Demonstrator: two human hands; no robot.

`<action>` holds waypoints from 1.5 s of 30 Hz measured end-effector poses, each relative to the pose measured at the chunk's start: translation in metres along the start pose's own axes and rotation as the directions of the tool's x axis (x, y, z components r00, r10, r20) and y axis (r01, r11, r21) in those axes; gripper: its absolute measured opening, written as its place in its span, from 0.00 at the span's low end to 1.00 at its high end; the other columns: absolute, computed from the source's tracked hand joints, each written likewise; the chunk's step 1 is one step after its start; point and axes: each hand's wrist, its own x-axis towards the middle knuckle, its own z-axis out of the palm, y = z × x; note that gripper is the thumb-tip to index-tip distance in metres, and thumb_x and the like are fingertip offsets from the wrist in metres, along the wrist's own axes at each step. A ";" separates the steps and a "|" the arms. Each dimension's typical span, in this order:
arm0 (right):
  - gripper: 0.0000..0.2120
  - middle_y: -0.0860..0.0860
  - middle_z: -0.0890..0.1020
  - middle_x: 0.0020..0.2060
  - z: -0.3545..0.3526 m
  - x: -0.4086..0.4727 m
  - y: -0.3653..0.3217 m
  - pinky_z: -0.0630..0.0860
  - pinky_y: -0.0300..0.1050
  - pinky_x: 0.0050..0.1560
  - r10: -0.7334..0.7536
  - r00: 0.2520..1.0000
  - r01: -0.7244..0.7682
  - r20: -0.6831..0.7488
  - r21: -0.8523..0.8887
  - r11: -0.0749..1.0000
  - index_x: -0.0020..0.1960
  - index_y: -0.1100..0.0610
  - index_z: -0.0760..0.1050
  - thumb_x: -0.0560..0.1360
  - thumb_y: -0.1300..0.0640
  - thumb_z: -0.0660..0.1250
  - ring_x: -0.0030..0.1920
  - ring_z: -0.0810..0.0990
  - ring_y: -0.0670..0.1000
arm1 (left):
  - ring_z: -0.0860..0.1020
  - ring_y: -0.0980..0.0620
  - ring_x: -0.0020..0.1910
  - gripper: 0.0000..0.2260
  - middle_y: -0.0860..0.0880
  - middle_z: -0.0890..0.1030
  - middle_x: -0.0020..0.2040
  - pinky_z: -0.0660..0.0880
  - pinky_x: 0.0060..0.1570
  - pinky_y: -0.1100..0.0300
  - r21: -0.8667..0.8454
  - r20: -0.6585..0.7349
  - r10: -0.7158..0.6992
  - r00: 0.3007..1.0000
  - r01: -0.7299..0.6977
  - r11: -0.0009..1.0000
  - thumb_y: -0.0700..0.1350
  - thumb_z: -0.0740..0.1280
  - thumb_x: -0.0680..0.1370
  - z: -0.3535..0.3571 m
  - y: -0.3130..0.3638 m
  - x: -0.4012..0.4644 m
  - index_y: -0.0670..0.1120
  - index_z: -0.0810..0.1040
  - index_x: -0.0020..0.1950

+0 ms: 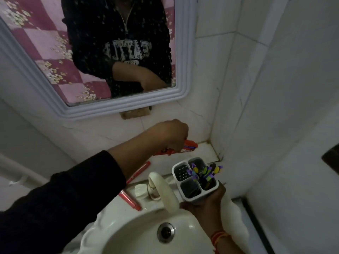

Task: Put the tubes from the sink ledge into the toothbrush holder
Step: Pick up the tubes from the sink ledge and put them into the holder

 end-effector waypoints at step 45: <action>0.66 0.52 0.72 0.72 -0.003 0.006 0.006 0.74 0.42 0.70 -0.013 0.996 0.008 0.083 0.070 0.997 0.74 0.54 0.57 0.47 0.37 0.87 0.71 0.75 0.43 | 0.80 0.49 0.52 0.18 0.48 0.81 0.58 0.74 0.49 0.57 -0.302 -0.349 0.087 0.933 -0.200 0.932 0.55 0.59 0.84 0.104 -0.052 0.010 0.53 0.72 0.72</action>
